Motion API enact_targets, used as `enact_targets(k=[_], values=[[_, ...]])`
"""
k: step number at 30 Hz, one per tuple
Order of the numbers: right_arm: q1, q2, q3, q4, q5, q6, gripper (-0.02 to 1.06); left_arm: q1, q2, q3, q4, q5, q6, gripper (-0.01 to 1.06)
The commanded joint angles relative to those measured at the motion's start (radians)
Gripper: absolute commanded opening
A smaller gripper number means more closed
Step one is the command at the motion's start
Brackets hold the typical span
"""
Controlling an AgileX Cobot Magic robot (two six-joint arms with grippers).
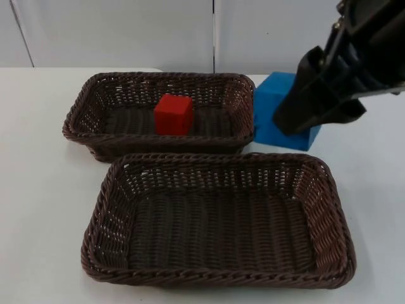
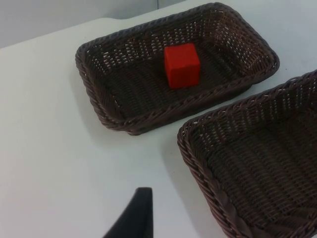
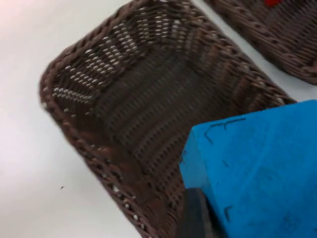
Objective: Pick up one cube with the left hand and place it into the upper basket. Pick up one cube with the right hand and place it into the lower basket.
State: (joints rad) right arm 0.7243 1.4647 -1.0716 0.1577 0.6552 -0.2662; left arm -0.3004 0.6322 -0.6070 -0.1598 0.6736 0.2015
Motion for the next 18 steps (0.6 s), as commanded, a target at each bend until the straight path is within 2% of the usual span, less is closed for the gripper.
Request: enact_targets(k=[1, 8, 18], values=[[0.020, -0.014, -0.001, 0.003, -0.017, -0.029, 0.00, -0.001, -0.004, 0.004, -0.013, -0.005, 0.000, 0.99], [0.057, 0.020, -0.001, 0.007, -0.028, -0.062, 0.00, -0.001, -0.004, 0.004, -0.014, -0.005, 0.000, 0.99], [0.067, 0.133, -0.001, 0.003, -0.144, -0.067, 0.00, -0.001, -0.004, 0.004, -0.017, -0.007, 0.000, 0.99]])
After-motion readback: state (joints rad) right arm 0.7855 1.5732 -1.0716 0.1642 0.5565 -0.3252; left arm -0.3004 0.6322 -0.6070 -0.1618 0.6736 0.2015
